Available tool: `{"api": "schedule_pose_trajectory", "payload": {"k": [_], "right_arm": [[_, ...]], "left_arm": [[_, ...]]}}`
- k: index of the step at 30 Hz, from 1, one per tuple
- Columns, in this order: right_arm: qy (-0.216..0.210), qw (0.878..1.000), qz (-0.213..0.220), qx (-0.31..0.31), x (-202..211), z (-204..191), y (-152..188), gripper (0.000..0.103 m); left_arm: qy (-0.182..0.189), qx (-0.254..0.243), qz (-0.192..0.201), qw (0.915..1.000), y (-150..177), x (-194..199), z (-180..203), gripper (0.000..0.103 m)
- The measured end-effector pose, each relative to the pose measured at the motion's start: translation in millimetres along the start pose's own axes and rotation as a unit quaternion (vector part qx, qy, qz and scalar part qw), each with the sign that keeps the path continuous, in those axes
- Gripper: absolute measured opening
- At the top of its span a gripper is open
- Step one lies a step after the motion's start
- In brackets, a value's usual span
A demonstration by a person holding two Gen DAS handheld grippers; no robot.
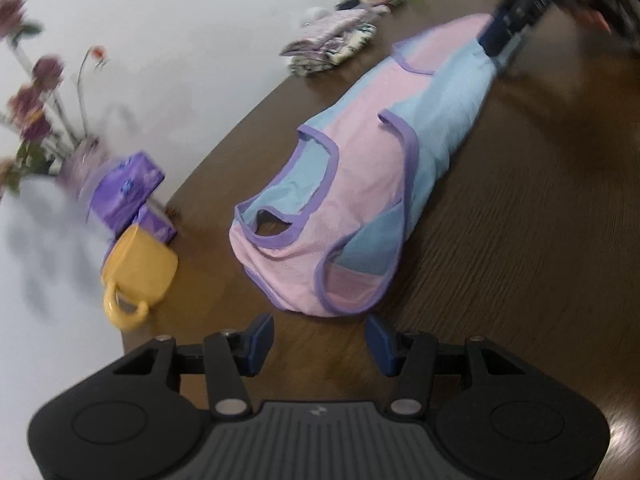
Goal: Fold clothes
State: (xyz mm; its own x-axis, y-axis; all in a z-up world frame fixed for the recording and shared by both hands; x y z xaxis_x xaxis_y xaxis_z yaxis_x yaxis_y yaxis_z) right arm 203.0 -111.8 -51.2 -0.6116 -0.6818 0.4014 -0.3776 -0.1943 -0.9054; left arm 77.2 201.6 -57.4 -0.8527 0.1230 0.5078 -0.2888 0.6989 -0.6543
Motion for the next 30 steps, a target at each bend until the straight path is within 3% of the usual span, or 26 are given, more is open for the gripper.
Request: {"api": "schedule_pose_trajectory", "payload": {"k": [5, 9, 11, 13, 20, 25, 30], "right_arm": [[0.019, 1.0, 0.004, -0.004, 3.0, -3.5, -0.9, 0.052], [0.044, 0.999, 0.003, -0.014, 5.0, 4.1, 2.0, 0.053], [0.057, 0.998, 0.001, -0.022, 5.3, 11.0, 4.6, 0.053], [0.066, 0.997, 0.0, -0.029, 5.7, 16.7, 6.5, 0.053], [0.084, 0.995, -0.006, -0.046, 3.0, 30.6, 12.8, 0.057], [0.085, 0.996, -0.007, -0.041, 1.8, 31.8, 12.7, 0.058], [0.083, 0.996, -0.005, -0.037, 2.6, 31.3, 13.0, 0.059]], "left_arm": [[0.037, -0.074, 0.025, 0.9963, -4.0, -7.2, 4.6, 0.045], [0.065, -0.09, 0.047, 0.9927, -9.5, -10.9, 5.0, 0.045], [0.075, -0.086, 0.056, 0.9919, -11.4, -13.4, 2.3, 0.032], [0.087, -0.072, 0.056, 0.992, -12.2, -16.1, -1.9, 0.004], [0.126, 0.043, 0.069, 0.9887, -23.6, -14.2, -40.9, 0.004], [0.159, 0.109, 0.034, 0.9807, -18.8, -34.5, -68.3, 0.004], [0.163, 0.128, 0.005, 0.9783, -11.0, -60.5, -78.4, 0.008]]}}
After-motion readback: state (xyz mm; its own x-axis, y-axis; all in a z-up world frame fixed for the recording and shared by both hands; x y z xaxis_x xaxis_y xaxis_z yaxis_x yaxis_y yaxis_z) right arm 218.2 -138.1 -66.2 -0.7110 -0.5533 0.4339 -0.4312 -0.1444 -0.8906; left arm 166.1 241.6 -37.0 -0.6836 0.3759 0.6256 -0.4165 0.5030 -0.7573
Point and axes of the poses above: each gripper's, at about its wrist camera, not at the fingertips, and x roughly against the way its jaws point, z to its right, y to its underside, the point moved 8 cm from there along -x, roughly the way its jaws point, and after that the axes turned 14 degrees about z, right-handed, at the moved point
